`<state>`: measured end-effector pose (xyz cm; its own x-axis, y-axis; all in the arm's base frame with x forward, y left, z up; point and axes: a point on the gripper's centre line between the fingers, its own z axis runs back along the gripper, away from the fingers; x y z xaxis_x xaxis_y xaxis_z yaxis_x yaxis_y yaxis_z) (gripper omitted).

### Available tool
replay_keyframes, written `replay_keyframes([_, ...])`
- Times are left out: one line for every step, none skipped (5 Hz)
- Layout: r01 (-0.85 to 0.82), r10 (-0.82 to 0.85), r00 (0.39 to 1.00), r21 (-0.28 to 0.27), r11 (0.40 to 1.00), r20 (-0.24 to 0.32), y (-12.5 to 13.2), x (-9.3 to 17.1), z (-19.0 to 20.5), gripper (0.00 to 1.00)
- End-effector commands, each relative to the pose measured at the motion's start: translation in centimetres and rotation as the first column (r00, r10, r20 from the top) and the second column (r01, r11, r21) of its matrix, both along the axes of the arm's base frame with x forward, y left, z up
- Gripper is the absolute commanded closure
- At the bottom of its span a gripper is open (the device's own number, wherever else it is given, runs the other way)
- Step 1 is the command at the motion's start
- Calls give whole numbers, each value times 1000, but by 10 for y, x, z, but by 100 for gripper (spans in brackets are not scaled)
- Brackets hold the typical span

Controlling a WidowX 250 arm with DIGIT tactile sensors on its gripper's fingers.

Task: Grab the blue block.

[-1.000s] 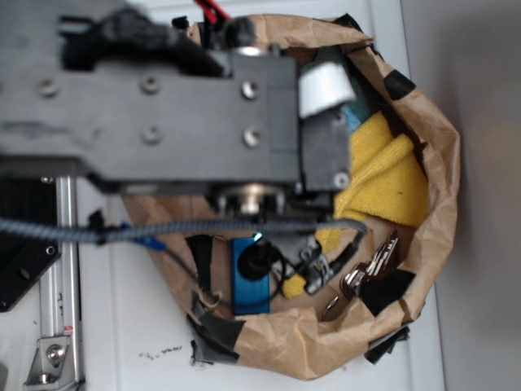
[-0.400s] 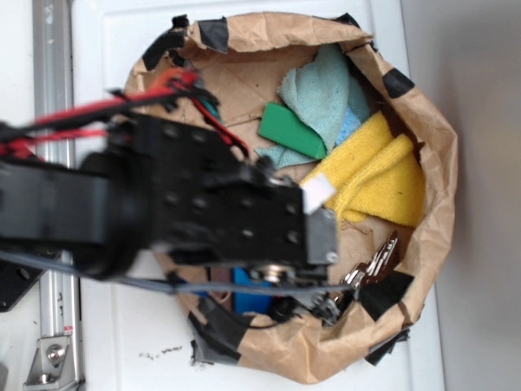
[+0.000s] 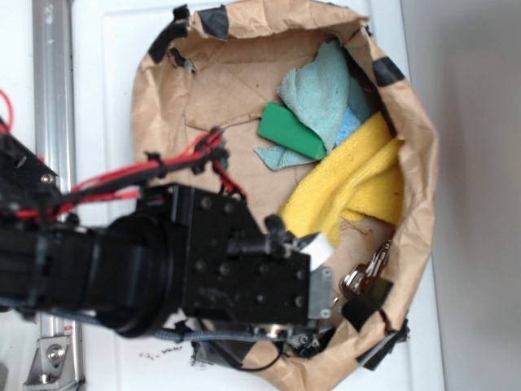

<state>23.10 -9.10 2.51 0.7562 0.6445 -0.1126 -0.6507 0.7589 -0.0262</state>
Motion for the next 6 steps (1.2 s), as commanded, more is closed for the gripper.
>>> replay_keyframes([-45,46,998,29,999,-35,23,-17,0,0])
replay_keyframes([57,-57,998,69,996,-7,31,-4,-3,100])
replay_keyframes([221,-223,969,31,975,102,41,21,9,100])
replay_keyframes([380,-386,902,67,922,192,46,48,34,100])
replay_keyframes([523,-533,805,112,845,261,59,63,71,100])
replay_keyframes([676,-686,645,168,718,336,87,60,123,100])
